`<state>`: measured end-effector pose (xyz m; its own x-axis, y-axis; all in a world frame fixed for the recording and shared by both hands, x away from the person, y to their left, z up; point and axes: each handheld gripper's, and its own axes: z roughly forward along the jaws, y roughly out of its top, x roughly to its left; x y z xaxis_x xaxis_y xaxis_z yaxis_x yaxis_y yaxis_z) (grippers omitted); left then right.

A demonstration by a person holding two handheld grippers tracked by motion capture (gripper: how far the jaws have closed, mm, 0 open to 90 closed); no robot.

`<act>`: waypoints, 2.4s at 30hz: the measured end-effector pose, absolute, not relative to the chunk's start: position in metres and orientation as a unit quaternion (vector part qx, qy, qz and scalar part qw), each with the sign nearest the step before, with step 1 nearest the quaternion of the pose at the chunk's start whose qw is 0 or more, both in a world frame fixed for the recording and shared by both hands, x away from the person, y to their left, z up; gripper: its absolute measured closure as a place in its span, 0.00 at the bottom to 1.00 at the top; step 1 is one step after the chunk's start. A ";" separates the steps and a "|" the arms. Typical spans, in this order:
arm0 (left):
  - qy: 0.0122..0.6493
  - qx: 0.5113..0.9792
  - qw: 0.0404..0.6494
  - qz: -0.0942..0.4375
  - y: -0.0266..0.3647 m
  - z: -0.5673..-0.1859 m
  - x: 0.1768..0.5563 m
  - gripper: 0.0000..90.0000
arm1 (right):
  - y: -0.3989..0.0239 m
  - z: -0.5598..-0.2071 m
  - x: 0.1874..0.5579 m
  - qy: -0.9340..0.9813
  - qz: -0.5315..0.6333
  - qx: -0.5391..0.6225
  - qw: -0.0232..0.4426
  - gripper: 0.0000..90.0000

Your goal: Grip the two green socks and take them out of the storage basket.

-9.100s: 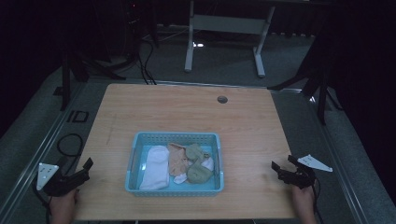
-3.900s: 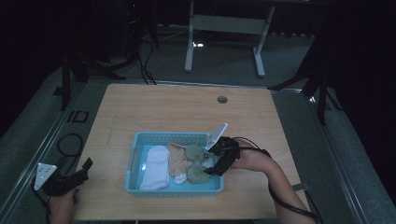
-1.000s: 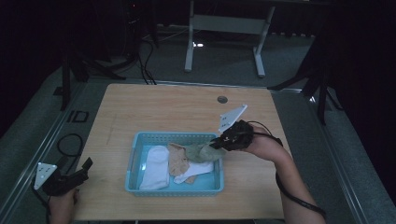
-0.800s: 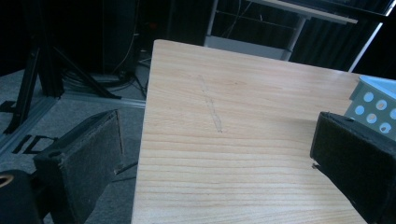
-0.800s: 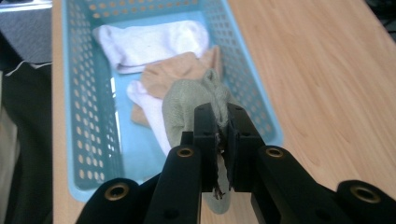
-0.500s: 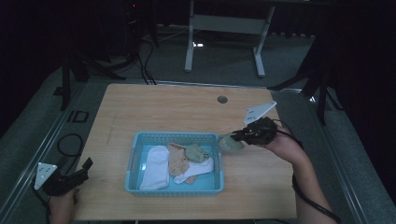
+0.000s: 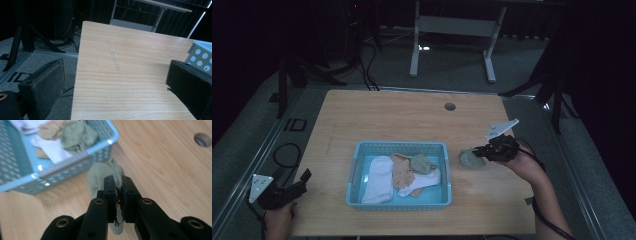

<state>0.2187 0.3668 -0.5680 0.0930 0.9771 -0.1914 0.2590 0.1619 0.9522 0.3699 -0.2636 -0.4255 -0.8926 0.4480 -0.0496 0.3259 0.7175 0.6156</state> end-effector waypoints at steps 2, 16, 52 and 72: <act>0.572 0.541 0.504 0.356 0.367 -0.568 0.219 0.03 | -0.265 -0.430 0.370 0.921 0.311 0.214 0.097 0.93; 0.570 0.543 0.503 0.357 0.366 -0.568 0.219 0.03 | -0.285 -0.484 0.378 0.914 0.298 0.265 0.069 0.93; 0.571 0.542 0.505 0.354 0.367 -0.568 0.219 0.03 | -0.266 -0.460 0.382 0.913 0.308 0.261 0.060 0.52; 0.572 0.541 0.506 0.353 0.367 -0.568 0.219 0.03 | -0.220 -0.428 0.377 0.926 0.315 0.199 0.057 0.52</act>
